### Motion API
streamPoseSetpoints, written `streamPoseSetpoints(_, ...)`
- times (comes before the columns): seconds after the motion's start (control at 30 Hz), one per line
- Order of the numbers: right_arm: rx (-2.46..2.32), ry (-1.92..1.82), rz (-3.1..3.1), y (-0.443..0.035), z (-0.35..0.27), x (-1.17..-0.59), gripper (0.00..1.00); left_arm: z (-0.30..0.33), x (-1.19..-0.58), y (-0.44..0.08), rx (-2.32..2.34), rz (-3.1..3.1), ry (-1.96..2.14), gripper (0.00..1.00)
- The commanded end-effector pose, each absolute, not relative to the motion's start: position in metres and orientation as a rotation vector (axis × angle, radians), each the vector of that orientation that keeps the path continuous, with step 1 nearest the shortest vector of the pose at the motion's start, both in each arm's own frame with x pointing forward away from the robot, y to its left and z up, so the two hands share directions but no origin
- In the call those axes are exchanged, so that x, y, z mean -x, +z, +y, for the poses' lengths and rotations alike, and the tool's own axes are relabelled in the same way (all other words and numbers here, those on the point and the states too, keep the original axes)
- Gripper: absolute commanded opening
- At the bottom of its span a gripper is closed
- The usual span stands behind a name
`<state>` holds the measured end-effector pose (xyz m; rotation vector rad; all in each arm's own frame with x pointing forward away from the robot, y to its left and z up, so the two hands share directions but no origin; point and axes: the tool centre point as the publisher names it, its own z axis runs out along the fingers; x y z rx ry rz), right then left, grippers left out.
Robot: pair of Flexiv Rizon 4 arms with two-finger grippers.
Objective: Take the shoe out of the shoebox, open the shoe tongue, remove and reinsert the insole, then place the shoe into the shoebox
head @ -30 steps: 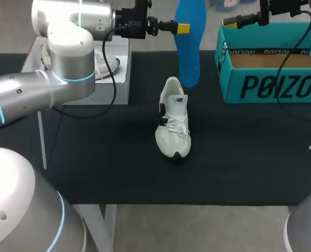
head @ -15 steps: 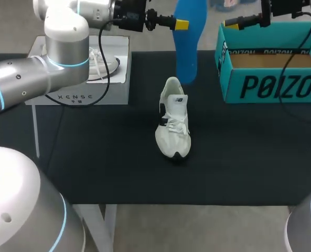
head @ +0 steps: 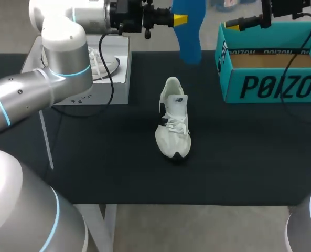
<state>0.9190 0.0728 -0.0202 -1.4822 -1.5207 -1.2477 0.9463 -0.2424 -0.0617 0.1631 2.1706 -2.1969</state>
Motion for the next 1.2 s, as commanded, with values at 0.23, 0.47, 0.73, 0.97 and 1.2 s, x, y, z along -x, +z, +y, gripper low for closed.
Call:
streamPoseSetpoints(0.23, 1.482, -1.244, -1.519, -0.021, 0.074, -0.92, 1.0, -0.247, -0.919, -0.049, -0.497, 1.831, -1.988, 0.0)
streamPoseSetpoints(0.47, 1.484, -1.239, -1.519, -0.022, 0.073, -0.92, 1.0, -0.247, -0.919, -0.049, -0.497, 1.831, -1.988, 0.0)
streamPoseSetpoints(0.73, 1.482, -1.231, -1.522, -0.022, 0.071, -0.919, 1.0, -0.247, -0.921, -0.049, -0.567, 1.807, -1.879, 0.0)
streamPoseSetpoints(0.97, 1.491, -1.236, -1.508, -0.025, 0.064, -0.915, 1.0, -0.248, -0.915, -0.036, -0.873, 1.49, -1.519, 0.0)
streamPoseSetpoints(1.2, 1.497, -1.24, -1.495, -0.028, 0.059, -0.913, 1.0, -0.248, -0.915, -0.036, -0.873, 1.49, -1.519, 0.0)
